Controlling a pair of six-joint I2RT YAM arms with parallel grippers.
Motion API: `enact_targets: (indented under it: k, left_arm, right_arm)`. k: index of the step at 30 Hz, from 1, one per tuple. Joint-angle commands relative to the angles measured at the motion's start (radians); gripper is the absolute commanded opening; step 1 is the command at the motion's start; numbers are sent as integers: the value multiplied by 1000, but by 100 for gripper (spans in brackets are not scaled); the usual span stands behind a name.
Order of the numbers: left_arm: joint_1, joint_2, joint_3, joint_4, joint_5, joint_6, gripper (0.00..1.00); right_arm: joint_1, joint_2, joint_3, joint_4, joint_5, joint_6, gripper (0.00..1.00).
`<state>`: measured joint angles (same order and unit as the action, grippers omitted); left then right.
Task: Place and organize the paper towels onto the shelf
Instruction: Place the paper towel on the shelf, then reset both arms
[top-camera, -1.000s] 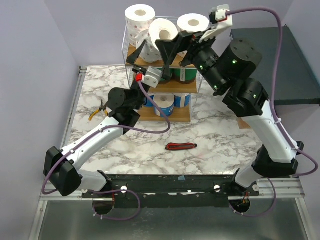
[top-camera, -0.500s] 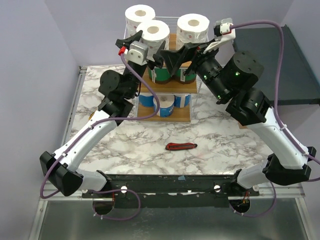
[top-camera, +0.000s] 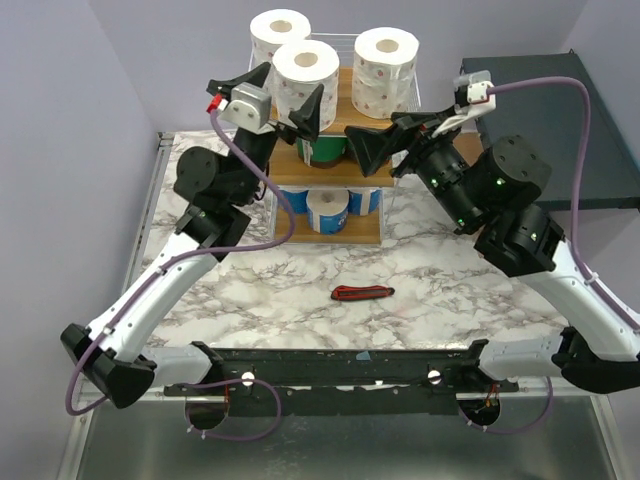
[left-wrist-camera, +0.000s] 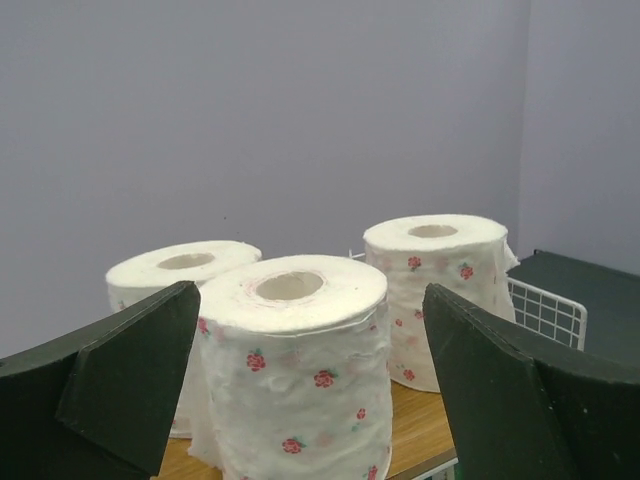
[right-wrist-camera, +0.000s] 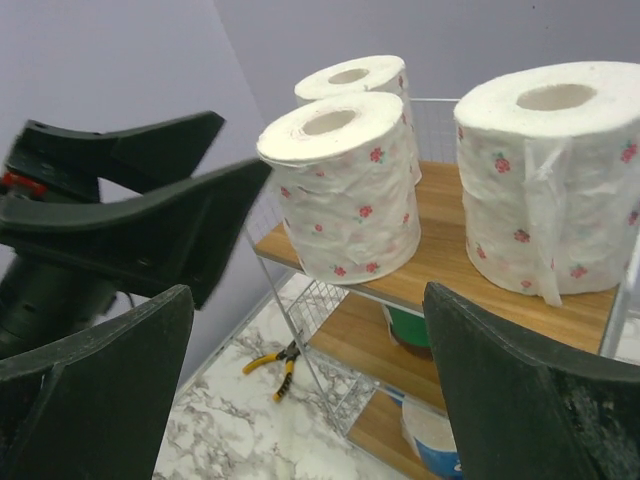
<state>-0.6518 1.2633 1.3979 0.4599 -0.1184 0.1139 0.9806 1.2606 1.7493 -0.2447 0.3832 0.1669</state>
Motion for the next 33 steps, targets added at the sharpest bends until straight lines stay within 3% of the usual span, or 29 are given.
enact_targets:
  k: [1, 7, 12, 19, 33]
  left_arm:
    - [1, -140, -2, -52, 8, -22, 98]
    - [1, -315, -75, -214, -99, -80, 98]
    - [1, -412, -16, -660, -315, -249, 99]
    - [4, -553, -141, -1016, -422, -475, 99]
    - [3, -934, -656, -1189, -419, -825, 99]
  right_arm:
    - [5, -86, -89, 50, 43, -2, 100]
    - [5, -203, -264, 73, 68, -6, 100]
    - [5, -323, -485, 94, 79, -23, 100]
    - [5, -516, -793, 154, 56, 80, 99]
    - [5, -619, -1120, 113, 53, 318, 98]
